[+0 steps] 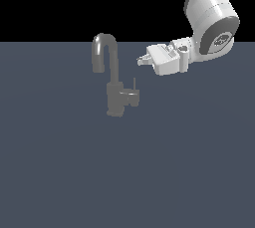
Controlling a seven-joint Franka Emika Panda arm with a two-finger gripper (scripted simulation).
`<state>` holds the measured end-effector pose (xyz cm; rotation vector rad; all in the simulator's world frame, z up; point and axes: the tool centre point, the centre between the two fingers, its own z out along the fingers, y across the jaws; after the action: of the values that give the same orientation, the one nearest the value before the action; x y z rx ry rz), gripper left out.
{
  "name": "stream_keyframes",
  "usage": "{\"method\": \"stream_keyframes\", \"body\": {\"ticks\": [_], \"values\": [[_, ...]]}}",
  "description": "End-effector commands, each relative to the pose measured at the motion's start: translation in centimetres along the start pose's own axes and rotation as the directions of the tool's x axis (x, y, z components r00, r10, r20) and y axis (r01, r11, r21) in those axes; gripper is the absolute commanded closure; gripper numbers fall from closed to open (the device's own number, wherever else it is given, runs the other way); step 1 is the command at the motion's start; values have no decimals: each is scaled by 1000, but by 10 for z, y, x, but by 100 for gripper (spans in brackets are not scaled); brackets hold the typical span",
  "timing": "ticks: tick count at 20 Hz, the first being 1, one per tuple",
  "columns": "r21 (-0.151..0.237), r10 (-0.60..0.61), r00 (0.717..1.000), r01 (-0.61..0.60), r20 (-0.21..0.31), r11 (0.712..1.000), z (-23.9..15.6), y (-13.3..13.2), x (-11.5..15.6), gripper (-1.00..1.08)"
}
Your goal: Turn on the faucet by rotating a designated handle.
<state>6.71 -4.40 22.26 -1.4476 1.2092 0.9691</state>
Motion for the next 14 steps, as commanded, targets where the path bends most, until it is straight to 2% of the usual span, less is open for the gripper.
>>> {"method": "stream_keyframes", "body": {"ticks": [1,7,14], "values": [[52,51,998,-54,47,997,4,-3,19,108],[139,136,981,-155,135,978,15,-7,53,108],[189,185,963,-223,197,956,23,-8,76,108]]}}
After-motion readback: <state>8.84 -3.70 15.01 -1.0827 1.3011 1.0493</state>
